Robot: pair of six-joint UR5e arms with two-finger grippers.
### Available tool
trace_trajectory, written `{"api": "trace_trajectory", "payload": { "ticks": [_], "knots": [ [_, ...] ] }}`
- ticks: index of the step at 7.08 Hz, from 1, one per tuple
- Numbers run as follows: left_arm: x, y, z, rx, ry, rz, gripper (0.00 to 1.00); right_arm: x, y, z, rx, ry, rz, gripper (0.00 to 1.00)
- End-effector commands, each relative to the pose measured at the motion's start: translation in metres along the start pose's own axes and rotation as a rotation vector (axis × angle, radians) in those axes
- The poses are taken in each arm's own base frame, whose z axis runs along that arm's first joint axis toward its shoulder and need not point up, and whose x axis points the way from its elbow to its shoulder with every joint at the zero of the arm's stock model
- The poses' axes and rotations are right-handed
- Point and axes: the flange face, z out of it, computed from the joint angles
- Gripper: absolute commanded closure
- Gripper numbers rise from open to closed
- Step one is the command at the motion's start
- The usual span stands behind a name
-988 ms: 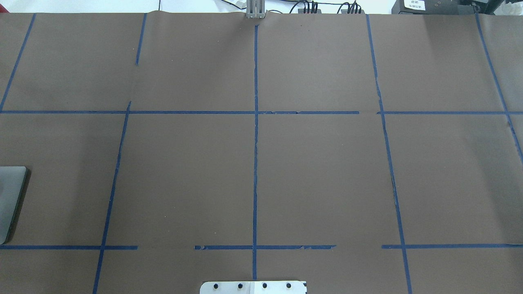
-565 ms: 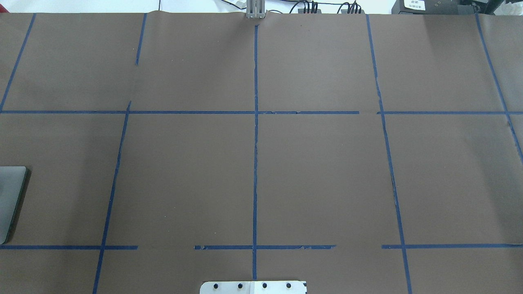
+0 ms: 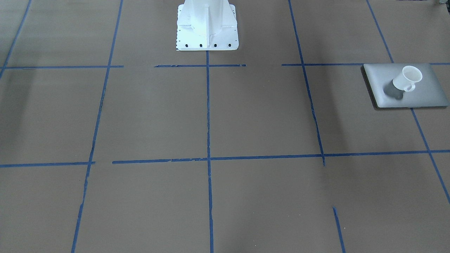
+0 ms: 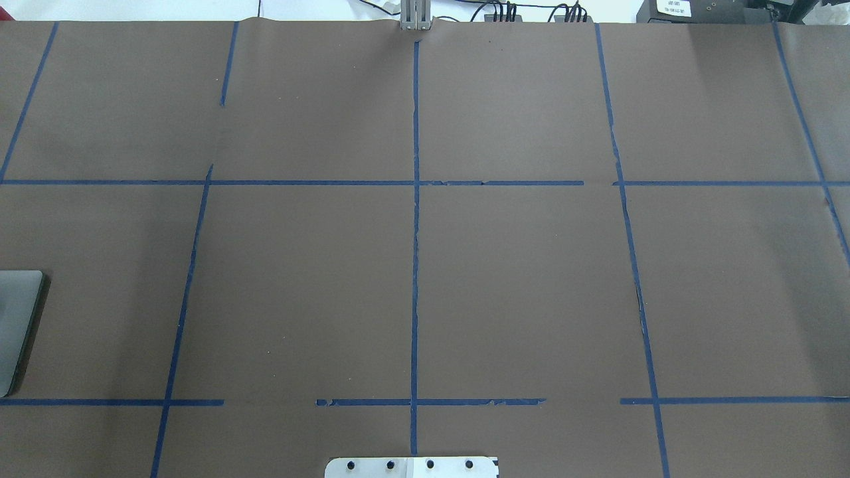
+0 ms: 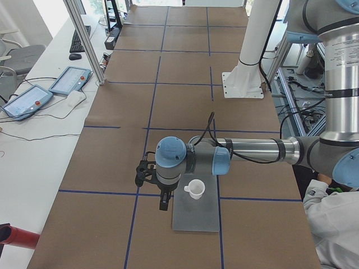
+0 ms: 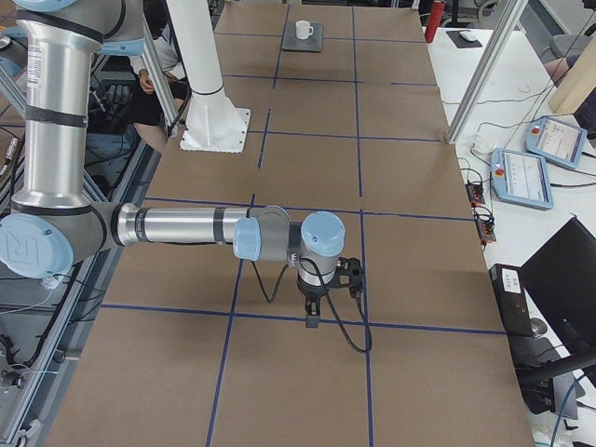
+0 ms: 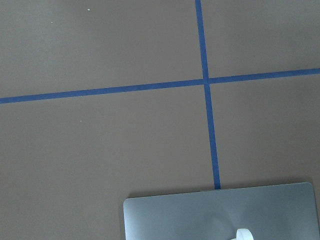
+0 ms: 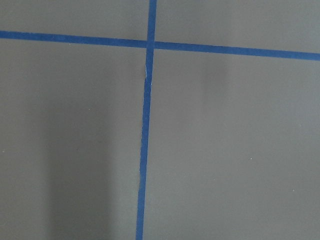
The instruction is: Place cup on laptop
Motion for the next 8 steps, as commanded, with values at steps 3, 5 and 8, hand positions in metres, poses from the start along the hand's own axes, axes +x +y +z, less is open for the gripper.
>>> {"api": "trace_trajectory", "payload": {
  "ticks": [3,5,8],
  "knots": [
    [0.0221,-0.0033,-0.0223,0.042,0.007,0.037,0.00,-0.0004,-0.0008,-0.0006,0.002,0.000,-0.001,0.00],
    [0.0222,-0.0034,-0.0225,0.043,0.007,0.038,0.00,0.0001,0.0000,0.0000,0.000,0.002,0.000,0.00],
    [0.0181,-0.0043,-0.0185,0.037,0.008,0.033,0.00,0.0000,0.0000,0.0000,0.001,0.000,0.000,0.00]
  ]
}}
